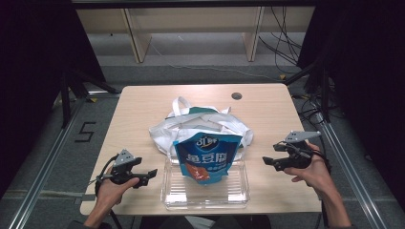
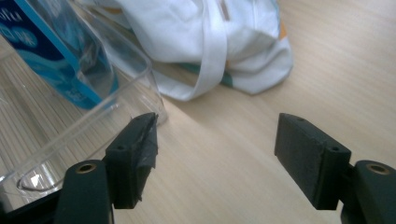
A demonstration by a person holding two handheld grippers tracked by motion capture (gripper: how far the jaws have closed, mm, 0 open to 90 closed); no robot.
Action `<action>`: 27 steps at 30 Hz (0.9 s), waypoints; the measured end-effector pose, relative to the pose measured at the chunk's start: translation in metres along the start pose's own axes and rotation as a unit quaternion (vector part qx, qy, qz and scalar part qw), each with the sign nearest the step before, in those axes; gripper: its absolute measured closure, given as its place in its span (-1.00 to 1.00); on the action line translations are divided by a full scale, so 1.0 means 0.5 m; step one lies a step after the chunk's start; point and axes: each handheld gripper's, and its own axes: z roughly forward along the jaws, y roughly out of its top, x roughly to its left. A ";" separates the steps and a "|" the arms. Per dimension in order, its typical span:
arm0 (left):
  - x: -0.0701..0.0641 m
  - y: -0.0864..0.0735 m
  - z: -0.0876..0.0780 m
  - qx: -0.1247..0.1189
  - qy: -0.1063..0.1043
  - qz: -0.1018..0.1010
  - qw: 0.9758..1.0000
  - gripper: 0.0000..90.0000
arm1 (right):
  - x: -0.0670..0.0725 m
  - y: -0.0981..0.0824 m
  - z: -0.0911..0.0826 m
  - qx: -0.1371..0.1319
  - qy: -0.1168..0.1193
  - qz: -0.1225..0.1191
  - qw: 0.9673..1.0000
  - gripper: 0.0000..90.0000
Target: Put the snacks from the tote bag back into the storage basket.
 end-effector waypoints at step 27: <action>0.002 -0.003 -0.005 0.001 0.002 0.009 1.000 -0.62 | 0.023 -0.068 0.035 -0.013 -0.025 0.022 0.999 -0.38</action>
